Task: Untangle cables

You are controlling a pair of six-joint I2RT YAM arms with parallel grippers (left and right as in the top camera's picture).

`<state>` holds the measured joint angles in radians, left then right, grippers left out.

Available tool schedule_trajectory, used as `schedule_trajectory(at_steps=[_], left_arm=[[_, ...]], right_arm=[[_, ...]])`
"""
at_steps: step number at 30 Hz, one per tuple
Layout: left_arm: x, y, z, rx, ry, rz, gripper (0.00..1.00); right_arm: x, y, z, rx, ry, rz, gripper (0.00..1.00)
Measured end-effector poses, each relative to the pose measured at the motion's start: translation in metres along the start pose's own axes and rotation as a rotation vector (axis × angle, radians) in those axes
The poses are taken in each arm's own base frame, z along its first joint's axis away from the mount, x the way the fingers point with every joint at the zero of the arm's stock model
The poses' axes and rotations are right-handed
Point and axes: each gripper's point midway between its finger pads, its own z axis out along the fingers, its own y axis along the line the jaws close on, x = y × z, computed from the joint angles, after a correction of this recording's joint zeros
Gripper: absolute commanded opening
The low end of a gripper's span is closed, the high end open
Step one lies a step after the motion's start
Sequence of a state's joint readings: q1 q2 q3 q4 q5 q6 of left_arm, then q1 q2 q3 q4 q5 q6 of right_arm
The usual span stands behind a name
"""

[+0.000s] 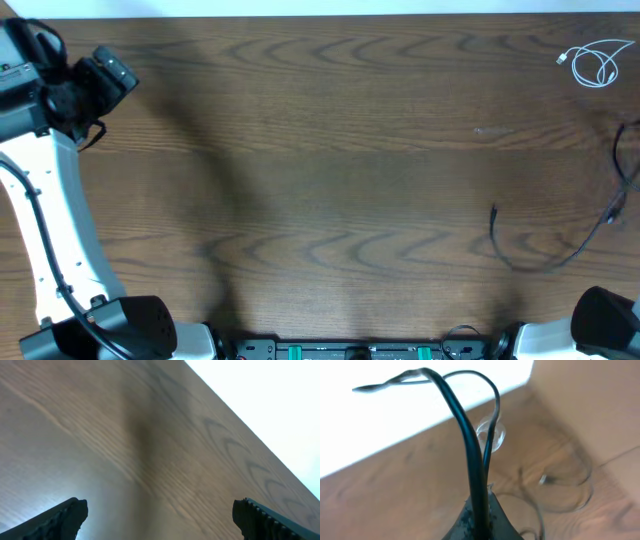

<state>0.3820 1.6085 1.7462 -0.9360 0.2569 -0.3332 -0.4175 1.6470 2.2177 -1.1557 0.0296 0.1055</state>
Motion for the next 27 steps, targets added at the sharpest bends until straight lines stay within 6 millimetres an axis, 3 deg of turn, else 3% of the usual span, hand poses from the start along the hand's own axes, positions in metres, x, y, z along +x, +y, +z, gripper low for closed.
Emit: schedule_trajectory(at_steps=[3,9,14,17,21,27], left_arm=[[0.002,-0.009,0.001,0.015,-0.001,0.018,0.97],[0.003,-0.019,0.002,0.034,-0.006,0.039,0.97],[0.004,-0.022,0.003,0.038,-0.005,0.044,0.97],[0.002,-0.022,0.003,0.04,-0.011,0.045,0.97],[0.001,-0.024,0.003,0.045,-0.018,0.048,0.97],[0.005,-0.031,0.008,0.054,-0.004,0.063,0.97]], right_arm=[[-0.037,-0.018,-0.004,0.047,-0.149,0.002,0.01],[-0.086,-0.034,-0.016,0.126,-0.351,-0.034,0.01],[-0.095,-0.044,-0.017,0.202,-0.384,-0.084,0.01],[-0.081,-0.05,-0.008,0.231,-0.314,-0.104,0.01],[-0.038,-0.056,0.02,0.243,-0.122,-0.128,0.01],[0.06,-0.056,0.08,0.197,0.292,-0.084,0.01]])
